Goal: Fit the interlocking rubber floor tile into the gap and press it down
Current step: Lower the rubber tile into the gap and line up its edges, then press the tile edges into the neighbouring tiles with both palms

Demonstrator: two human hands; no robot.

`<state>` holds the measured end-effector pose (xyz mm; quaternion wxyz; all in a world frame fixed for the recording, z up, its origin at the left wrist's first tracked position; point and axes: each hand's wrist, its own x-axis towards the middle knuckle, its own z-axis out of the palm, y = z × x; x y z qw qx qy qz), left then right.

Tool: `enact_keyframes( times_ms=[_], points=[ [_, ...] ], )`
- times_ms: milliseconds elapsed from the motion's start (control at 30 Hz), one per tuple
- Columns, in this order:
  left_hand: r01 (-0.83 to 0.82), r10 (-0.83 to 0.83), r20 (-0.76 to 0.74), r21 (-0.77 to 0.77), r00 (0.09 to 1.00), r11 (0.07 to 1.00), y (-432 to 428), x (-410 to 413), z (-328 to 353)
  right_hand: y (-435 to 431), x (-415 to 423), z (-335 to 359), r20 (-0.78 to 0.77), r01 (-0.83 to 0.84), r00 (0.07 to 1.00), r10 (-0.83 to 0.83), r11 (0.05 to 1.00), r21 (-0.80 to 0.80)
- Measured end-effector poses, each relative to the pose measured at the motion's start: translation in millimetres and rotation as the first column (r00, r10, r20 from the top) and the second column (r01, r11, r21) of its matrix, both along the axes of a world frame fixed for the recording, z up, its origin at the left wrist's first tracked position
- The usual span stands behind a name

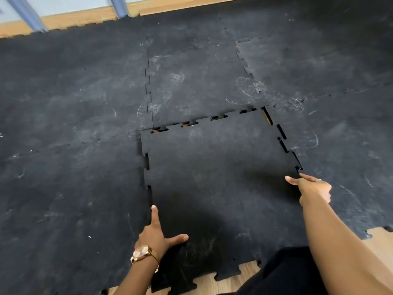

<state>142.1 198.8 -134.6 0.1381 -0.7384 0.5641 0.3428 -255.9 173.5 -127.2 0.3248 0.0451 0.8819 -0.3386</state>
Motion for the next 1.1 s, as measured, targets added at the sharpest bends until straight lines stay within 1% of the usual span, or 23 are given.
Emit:
enact_keyframes(
  times_ms=[267,400,667,900,1000,1100],
  points=[
    [0.0,-0.001,-0.012,-0.082,1.0,0.997,1,-3,-1,-7,0,7,-0.081,0.037,0.996,-0.037,0.999,0.0],
    [-0.006,0.005,-0.018,-0.089,1.0,0.996,-2,-3,-2,-5,3,15,-0.126,0.03,0.992,-0.029,1.0,0.005],
    [-0.013,0.009,-0.043,-0.093,0.999,0.996,-18,-7,-4,-8,-4,22,-0.125,0.049,0.991,-0.057,0.997,-0.061],
    [-0.002,0.002,0.004,-0.026,1.0,1.0,-12,-15,3,-7,-14,0,-0.106,0.013,0.994,-0.011,1.0,0.024],
    [0.011,-0.009,0.033,-0.037,0.999,0.999,-10,-19,3,-7,-14,-7,-0.134,-0.043,0.989,0.055,0.995,0.086],
    [0.022,-0.022,0.081,-0.001,0.996,1.0,-8,-26,8,-8,-5,-9,-0.16,-0.141,0.971,0.177,0.968,0.21]
  ],
)
